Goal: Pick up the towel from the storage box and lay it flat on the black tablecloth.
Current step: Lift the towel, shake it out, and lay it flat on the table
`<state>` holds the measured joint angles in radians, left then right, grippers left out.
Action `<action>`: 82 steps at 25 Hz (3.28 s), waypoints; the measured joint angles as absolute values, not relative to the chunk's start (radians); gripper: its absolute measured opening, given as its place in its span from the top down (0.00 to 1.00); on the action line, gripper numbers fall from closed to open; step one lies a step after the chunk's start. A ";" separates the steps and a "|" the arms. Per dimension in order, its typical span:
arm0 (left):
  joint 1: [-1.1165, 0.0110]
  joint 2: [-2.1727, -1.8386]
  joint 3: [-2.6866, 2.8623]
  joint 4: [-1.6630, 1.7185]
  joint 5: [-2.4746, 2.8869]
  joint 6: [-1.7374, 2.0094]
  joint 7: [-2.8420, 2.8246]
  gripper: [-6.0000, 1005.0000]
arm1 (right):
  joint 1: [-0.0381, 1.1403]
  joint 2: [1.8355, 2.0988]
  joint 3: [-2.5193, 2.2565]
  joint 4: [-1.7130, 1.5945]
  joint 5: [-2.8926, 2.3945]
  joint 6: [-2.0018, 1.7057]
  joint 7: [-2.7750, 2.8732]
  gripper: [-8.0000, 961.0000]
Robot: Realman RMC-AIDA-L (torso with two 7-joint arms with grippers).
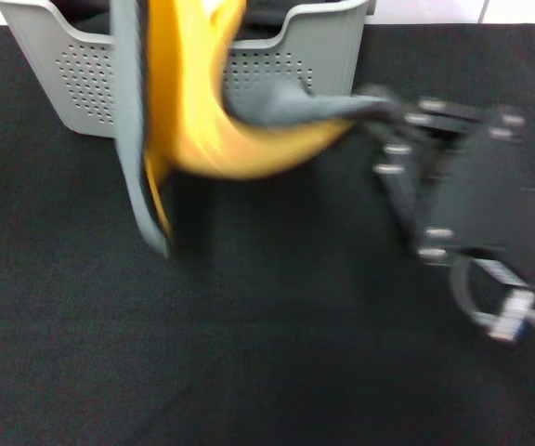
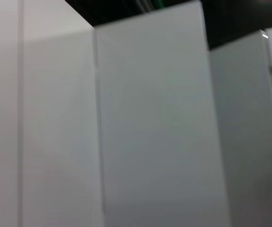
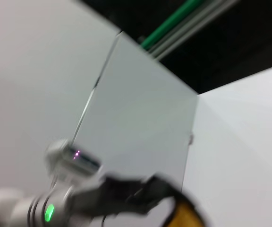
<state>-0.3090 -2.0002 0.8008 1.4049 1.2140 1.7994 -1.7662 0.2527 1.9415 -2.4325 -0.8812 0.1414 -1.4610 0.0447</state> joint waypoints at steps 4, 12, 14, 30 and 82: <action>-0.298 -1.973 0.787 1.405 1.228 1.934 -1.770 0.97 | 0.176 1.885 -2.264 -0.833 -0.008 -1.641 0.441 0.96; -0.280 -1.889 0.878 1.379 1.216 2.031 -1.837 0.97 | 0.126 1.858 -1.875 -0.764 -0.335 -1.825 0.939 0.96; -0.275 -1.869 0.912 1.359 1.213 2.034 -1.837 0.97 | 0.122 1.864 -1.811 -0.764 -0.407 -1.841 1.001 0.96; -0.316 -1.632 1.124 1.194 1.133 2.042 -1.816 0.98 | 0.024 1.932 -1.760 -0.855 -0.664 -1.865 1.062 0.96; -0.603 -1.963 0.774 1.044 2.100 1.738 -1.709 0.97 | 0.392 2.007 -1.518 -0.568 -0.866 -1.186 1.124 0.96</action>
